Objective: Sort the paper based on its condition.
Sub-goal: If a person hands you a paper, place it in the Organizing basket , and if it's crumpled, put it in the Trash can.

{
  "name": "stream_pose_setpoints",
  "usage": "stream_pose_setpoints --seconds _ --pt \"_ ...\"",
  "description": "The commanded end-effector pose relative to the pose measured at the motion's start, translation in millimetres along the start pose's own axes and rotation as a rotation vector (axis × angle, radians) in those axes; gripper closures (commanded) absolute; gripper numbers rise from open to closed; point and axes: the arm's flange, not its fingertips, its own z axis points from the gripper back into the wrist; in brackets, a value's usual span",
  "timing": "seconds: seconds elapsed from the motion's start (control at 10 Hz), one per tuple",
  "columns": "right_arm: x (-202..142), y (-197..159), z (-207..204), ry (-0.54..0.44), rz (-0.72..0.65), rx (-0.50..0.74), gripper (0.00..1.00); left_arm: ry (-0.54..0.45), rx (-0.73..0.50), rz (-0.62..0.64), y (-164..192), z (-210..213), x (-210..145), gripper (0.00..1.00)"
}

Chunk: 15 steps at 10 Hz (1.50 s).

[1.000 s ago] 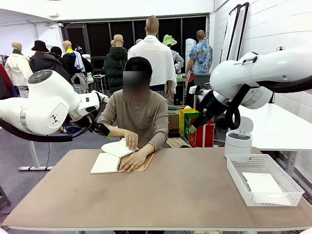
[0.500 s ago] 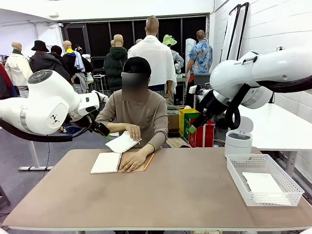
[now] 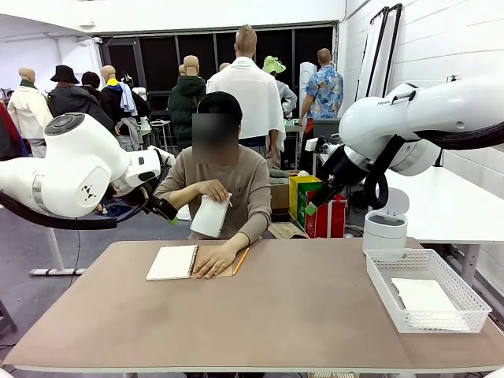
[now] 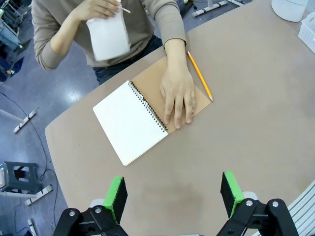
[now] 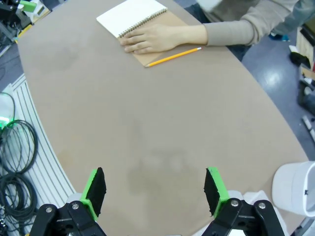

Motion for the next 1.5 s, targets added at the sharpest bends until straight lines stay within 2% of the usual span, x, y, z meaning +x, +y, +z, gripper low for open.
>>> stream_pose_setpoints --seconds 0.0,1.4 --pt "-0.4 1.4 -0.7 0.003 0.001 0.006 0.0 0.0 0.0 -0.003 0.7 -0.1 -0.5 0.0" --pt "-0.4 1.4 -0.7 0.003 0.001 0.006 0.0 0.0 0.0 -0.003 0.7 -0.1 -0.5 0.0"
